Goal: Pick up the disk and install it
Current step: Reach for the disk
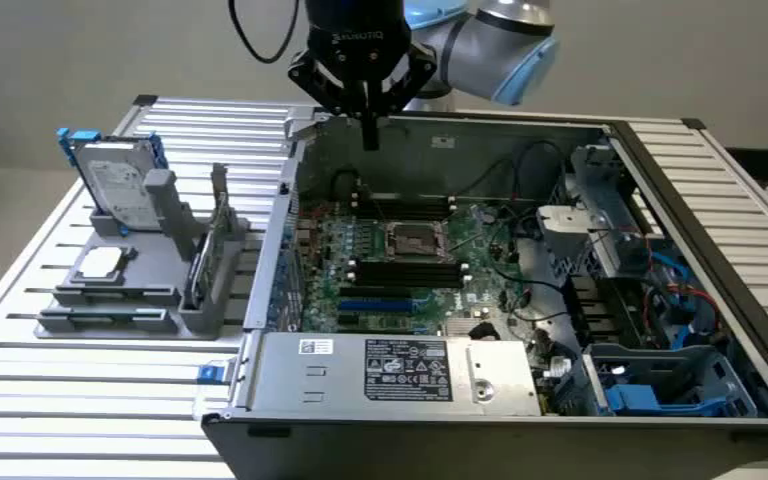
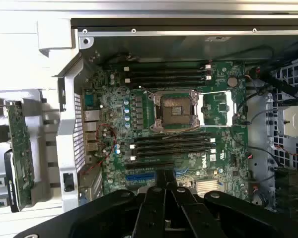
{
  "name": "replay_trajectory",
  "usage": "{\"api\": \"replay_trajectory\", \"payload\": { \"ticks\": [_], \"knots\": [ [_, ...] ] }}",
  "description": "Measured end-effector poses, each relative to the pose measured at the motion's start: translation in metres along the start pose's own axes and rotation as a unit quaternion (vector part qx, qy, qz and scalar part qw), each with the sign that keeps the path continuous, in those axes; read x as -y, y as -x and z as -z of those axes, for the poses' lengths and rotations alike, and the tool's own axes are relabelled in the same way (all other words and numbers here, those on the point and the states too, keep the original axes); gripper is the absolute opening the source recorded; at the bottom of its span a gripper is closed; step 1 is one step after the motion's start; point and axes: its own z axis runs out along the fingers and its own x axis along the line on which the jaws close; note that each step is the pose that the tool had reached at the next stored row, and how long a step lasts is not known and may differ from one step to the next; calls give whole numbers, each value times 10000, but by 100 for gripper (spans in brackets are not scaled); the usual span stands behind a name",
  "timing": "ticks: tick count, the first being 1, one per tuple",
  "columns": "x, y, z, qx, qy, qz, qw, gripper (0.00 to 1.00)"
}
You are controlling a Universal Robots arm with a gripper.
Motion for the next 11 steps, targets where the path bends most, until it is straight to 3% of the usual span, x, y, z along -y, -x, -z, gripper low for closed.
{"api": "replay_trajectory", "payload": {
  "ticks": [7,11],
  "knots": [
    [-1,-9,1,45,3,2,10000,11],
    [-52,-180,13,46,-2,3,10000,11]
  ]
}}
